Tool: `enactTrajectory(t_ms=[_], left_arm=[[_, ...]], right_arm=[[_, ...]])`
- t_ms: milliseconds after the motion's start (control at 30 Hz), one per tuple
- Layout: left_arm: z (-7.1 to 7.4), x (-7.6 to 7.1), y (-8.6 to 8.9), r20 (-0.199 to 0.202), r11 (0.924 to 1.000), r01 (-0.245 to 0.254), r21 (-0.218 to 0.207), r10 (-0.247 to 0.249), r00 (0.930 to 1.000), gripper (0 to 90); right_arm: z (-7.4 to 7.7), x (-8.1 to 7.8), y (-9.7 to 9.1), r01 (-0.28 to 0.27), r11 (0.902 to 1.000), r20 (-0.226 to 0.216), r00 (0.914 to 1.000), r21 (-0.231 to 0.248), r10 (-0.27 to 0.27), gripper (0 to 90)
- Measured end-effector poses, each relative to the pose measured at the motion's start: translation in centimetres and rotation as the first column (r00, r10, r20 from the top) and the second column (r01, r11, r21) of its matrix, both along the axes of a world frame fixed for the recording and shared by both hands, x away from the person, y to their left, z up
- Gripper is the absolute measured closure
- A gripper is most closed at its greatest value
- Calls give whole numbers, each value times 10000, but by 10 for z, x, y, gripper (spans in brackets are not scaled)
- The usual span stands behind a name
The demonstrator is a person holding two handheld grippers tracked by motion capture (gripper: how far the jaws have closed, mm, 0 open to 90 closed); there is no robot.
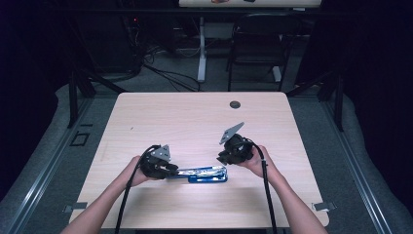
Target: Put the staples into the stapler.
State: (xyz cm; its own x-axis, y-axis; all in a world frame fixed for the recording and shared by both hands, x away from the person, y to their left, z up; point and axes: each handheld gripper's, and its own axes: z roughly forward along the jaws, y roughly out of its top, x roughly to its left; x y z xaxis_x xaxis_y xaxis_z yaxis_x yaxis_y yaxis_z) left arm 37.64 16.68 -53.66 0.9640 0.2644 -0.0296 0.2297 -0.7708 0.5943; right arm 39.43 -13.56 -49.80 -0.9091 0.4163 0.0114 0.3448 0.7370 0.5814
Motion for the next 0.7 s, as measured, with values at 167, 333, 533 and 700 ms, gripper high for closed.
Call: enactTrajectory(t_ms=[167,333,533,700], left_arm=[[1,0,0,-9,9999,-86,120,86,10000,749],[0,0,0,-103,9999,-67,-94,66,9999,749],[-1,1,0,-96,9999,-68,-91,67,9999,748],[-1,1,0,-82,9999,-60,-97,59,9999,747]], right_arm=[[0,-2,6,-407,9991,-57,9992,107,407,787],[-2,-3,8,-650,9978,-153,9978,111,651,787],[-7,-4,10,-800,9968,-272,9964,-54,798,786],[-9,-5,11,-874,9959,-205,9960,-228,869,786]])
